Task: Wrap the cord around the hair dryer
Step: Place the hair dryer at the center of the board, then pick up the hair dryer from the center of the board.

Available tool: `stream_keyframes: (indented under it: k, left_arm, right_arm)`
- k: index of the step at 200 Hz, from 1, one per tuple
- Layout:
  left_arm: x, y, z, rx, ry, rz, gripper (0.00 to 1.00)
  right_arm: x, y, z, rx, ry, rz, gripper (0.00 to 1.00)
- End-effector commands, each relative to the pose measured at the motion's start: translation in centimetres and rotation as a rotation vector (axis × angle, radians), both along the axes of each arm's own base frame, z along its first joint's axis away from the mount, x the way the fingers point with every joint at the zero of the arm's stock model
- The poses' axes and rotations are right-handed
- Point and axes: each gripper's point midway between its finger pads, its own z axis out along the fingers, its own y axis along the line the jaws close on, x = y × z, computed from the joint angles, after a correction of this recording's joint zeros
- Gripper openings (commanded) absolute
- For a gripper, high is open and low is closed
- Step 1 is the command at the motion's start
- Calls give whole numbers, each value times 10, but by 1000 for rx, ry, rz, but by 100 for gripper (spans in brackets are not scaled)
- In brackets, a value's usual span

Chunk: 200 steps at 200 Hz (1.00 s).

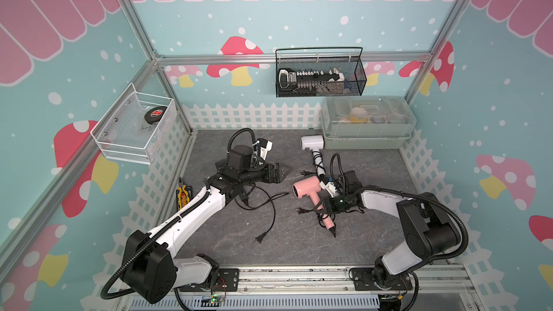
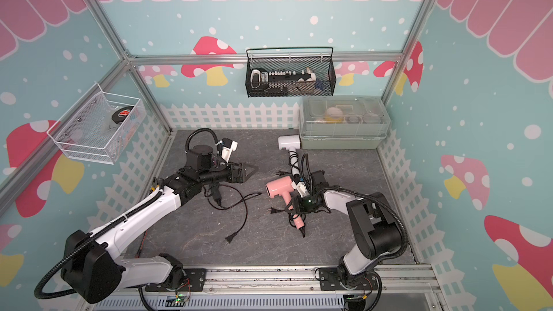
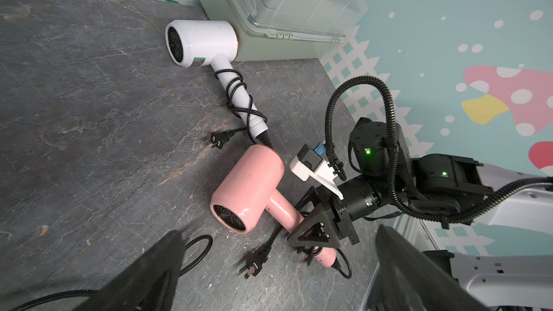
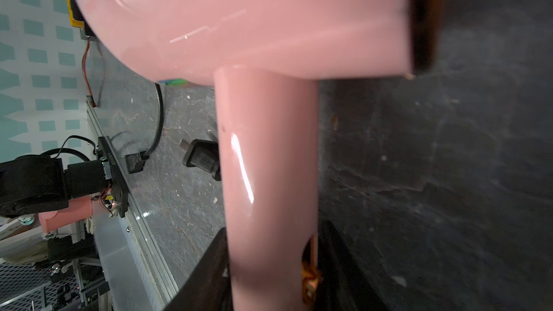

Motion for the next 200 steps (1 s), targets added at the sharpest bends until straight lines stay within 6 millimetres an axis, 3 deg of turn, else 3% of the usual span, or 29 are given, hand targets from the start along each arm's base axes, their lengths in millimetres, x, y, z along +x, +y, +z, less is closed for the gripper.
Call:
stream_keyframes:
  k: [1,39,81,118,165,200]
  left_arm:
    - [-2,6,1,2,-15,27,99]
    - [-4,13,-4,-2,-11,67,99]
    - [-9,26,-9,13,-17,125,99]
    - [-12,48,-31,63,27,244,99]
    - [-1,112,-66,274,129,556,99]
    - [20,151,-92,336,284,696,99]
  right_arm:
    - [-15,-22,-7,-121,15,-19,70]
    - [-6,-28,29,-138,-82,-64,98]
    - [12,-27,65,-110,-201,-109,99]
    - [23,-25,82,-95,-250,-138,99]
    - [33,-15,114,-33,-304,-132,99]
    - [37,-7,119,-45,-304,-72,99]
